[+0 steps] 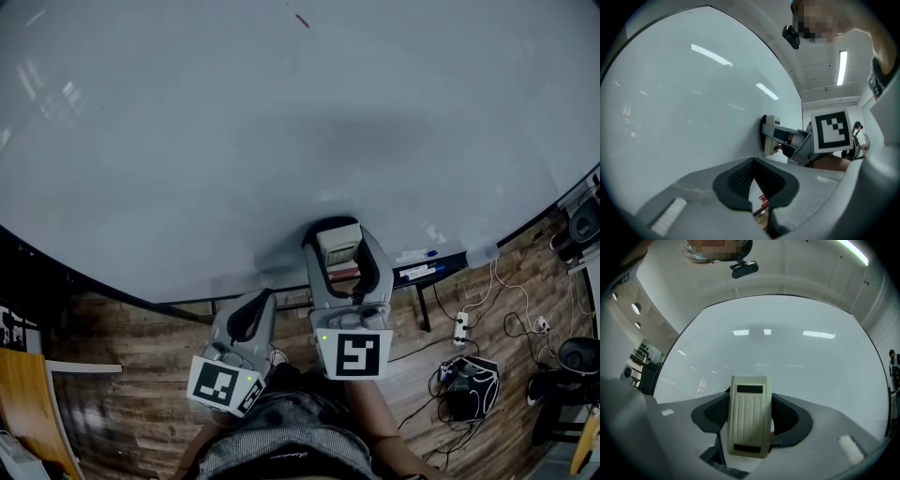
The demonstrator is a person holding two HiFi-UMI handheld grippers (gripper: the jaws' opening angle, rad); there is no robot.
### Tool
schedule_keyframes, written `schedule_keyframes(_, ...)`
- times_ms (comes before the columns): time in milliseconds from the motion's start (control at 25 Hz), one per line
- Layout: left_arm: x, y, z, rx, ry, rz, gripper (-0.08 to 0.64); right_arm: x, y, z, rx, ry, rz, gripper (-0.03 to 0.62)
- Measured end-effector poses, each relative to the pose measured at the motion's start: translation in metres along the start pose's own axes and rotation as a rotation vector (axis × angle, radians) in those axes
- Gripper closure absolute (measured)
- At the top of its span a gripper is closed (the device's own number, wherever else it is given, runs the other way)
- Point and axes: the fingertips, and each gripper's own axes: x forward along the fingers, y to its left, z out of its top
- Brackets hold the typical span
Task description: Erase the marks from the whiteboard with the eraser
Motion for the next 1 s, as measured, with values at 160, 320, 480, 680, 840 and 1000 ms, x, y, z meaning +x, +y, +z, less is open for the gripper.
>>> schedule_keyframes(160, 0.037, -0.034, 0.003, 0.005, 0.010, -0.013, 0.561, -0.005, -0.042, -0.004, 0.007, 0.006, 0.011, 0.328)
schedule_keyframes(320, 0.062, -0.058, 0.002, -0.003, 0.020, -0.022, 0.561, -0.008, -0.071, -0.004, 0.003, 0.006, 0.023, 0.328)
schedule_keyframes(480, 0.068, -0.064, 0.005, 0.003, 0.013, -0.020, 0.561, -0.009, -0.077, -0.001, -0.001, 0.001, 0.031, 0.328)
schedule_keyframes(680, 0.127, -0.119, 0.001, 0.006, 0.020, -0.019, 0.561, -0.023, -0.155, -0.013, -0.004, 0.006, 0.032, 0.328)
schedule_keyframes(840, 0.151, -0.145, -0.004, 0.031, 0.025, -0.011, 0.561, -0.032, -0.198, -0.021, -0.009, 0.012, 0.019, 0.328)
schedule_keyframes(1000, 0.174, -0.171, -0.007, 0.045, 0.029, 0.001, 0.561, -0.041, -0.236, -0.026, -0.003, 0.019, 0.019, 0.328)
